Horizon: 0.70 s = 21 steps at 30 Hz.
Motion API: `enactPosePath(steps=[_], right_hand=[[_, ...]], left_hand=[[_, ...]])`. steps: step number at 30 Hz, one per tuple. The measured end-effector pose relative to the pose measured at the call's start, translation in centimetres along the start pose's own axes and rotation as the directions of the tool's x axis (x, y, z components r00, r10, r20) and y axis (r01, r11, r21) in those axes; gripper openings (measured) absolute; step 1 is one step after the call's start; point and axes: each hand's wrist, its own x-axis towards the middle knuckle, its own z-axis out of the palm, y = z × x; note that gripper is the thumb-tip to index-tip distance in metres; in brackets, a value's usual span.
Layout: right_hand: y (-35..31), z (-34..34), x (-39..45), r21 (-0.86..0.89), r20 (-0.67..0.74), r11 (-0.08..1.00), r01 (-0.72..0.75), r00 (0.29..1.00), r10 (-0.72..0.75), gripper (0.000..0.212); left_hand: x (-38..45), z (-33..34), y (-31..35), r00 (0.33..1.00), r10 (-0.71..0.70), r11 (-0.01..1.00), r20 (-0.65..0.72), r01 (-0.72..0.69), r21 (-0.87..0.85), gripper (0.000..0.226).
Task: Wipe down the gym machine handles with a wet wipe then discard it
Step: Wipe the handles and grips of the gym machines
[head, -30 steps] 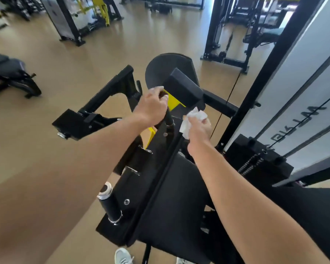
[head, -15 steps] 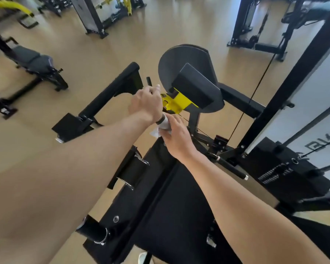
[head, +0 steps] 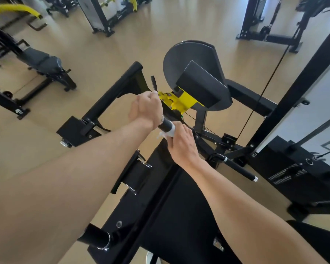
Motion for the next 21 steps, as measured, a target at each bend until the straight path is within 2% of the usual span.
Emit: enactPosePath(steps=[3, 6, 9, 11, 14, 16, 19, 21], right_hand=[[0.1, -0.3, 0.1, 0.027, 0.055, 0.999, -0.039, 0.998, 0.037, 0.035], [-2.5, -1.1, 0.6, 0.142, 0.021, 0.988, 0.066, 0.997, -0.070, 0.035], [-3.7, -0.9, 0.8, 0.215, -0.032, 0.970, 0.112, 0.994, -0.108, 0.027], [-2.3, -0.2, 0.6, 0.153, -0.025, 0.985, 0.083, 0.996, -0.080, 0.028], [-0.3, 0.2, 0.3, 0.069, 0.058, 0.996, -0.049, 0.997, 0.045, 0.035], [-0.7, 0.1, 0.5, 0.112, 0.056, 0.991, -0.066, 0.997, 0.060, 0.035], [-2.7, -0.4, 0.7, 0.250, -0.002, 0.968, -0.004, 1.000, 0.004, 0.036], [-2.8, -0.1, 0.6, 0.272, -0.025, 0.962, 0.017, 1.000, -0.011, 0.033]], left_hand=[[0.0, -0.1, 0.1, 1.000, 0.000, 1.000, 0.011, 0.000, -0.015, 0.041], [0.0, -0.1, 0.1, 1.000, 0.002, 1.000, 0.000, -0.002, -0.003, 0.042], [0.1, -0.1, -0.1, 1.000, 0.011, 1.000, -0.009, -0.011, -0.005, 0.044], [0.1, 0.0, -0.2, 1.000, 0.022, 1.000, -0.022, -0.023, -0.016, 0.045], [0.1, -0.1, -0.2, 0.999, 0.026, 0.999, -0.021, -0.026, -0.040, 0.046], [0.3, -0.1, -0.3, 0.999, 0.031, 0.998, -0.021, -0.032, -0.049, 0.048], [0.2, 0.2, -0.3, 0.999, 0.042, 0.998, -0.034, -0.044, -0.048, 0.050], [0.5, 0.3, -0.4, 0.998, 0.037, 0.998, -0.046, -0.039, -0.045, 0.049]])
